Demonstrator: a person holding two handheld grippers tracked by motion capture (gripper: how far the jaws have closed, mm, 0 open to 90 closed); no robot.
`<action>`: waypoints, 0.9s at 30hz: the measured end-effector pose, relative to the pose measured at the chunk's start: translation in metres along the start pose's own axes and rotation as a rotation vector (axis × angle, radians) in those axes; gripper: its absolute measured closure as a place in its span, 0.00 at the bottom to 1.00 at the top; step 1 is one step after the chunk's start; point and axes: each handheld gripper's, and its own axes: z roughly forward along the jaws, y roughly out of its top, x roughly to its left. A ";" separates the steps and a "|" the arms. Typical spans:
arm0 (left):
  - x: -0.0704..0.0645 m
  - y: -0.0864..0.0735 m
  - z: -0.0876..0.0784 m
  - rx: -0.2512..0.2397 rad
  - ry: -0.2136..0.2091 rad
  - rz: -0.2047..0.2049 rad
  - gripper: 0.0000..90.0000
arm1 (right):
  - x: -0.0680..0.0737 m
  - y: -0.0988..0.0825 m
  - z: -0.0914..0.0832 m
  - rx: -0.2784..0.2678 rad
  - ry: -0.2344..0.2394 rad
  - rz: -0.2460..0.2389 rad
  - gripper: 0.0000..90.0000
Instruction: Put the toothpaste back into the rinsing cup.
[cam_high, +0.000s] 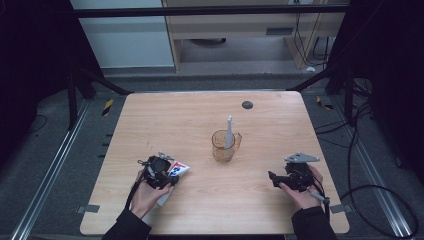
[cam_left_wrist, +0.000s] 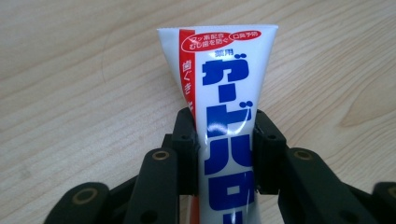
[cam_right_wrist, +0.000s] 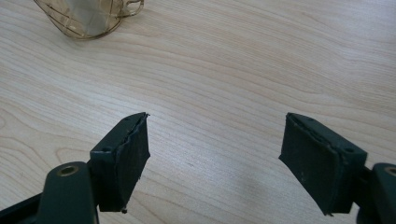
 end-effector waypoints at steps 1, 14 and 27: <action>0.000 0.000 -0.003 -0.016 -0.002 -0.003 0.74 | 0.000 0.000 0.000 0.001 -0.001 0.000 0.26; 0.001 0.005 -0.038 -0.211 0.004 -0.005 0.75 | -0.002 -0.001 -0.001 -0.013 -0.013 -0.006 0.26; 0.000 0.021 -0.056 -0.342 0.035 0.003 0.75 | -0.001 -0.001 -0.001 -0.041 -0.025 -0.010 0.23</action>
